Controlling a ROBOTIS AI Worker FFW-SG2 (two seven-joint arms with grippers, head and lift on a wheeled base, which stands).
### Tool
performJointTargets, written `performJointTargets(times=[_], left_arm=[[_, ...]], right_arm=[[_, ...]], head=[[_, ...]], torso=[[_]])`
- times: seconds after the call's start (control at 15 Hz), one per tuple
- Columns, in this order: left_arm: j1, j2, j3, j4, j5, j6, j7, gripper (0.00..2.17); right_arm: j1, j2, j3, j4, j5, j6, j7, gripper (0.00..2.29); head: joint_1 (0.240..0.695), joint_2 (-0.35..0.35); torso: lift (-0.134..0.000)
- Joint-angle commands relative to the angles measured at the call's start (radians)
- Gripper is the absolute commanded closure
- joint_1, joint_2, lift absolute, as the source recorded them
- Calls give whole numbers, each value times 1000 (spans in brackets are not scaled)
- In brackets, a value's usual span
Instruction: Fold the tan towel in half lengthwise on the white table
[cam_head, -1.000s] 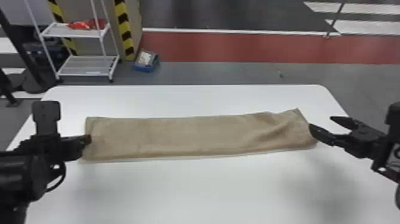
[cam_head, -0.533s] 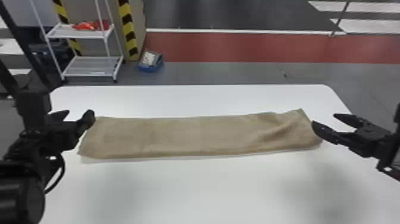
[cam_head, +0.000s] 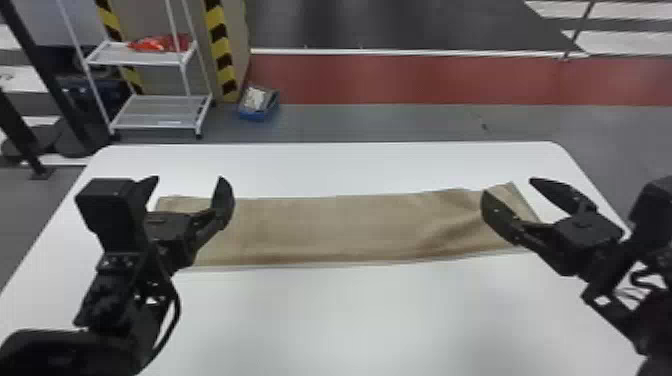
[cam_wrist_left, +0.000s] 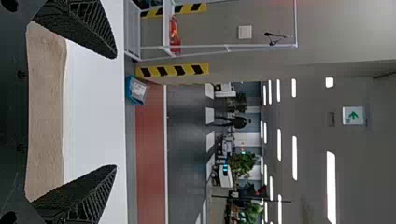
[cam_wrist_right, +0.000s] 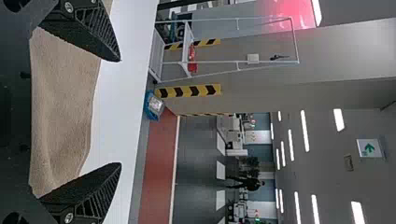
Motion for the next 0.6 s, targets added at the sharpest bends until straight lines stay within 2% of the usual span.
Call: performJointTargets(times=[0.0, 0.07, 0.2, 0.53], left_arm=[[67, -3, -78, 7, -30, -135, 8, 33], [86, 0, -101, 22, -51, -187, 30, 36], [113, 0, -109, 53, -57, -280, 50, 36], [164, 6, -77, 59, -51, -344, 77, 39]], right_arm=[[116, 5, 87, -29, -22, -139, -74, 90], [146, 5, 106, -35, -32, -151, -96, 90], [195, 5, 110, -62, -52, -172, -100, 90], [279, 5, 115, -105, -68, -191, -140, 90]], head=[[695, -22], [695, -25], [695, -28], [695, -17]], torso=[[-123], [-123], [-123], [-123]])
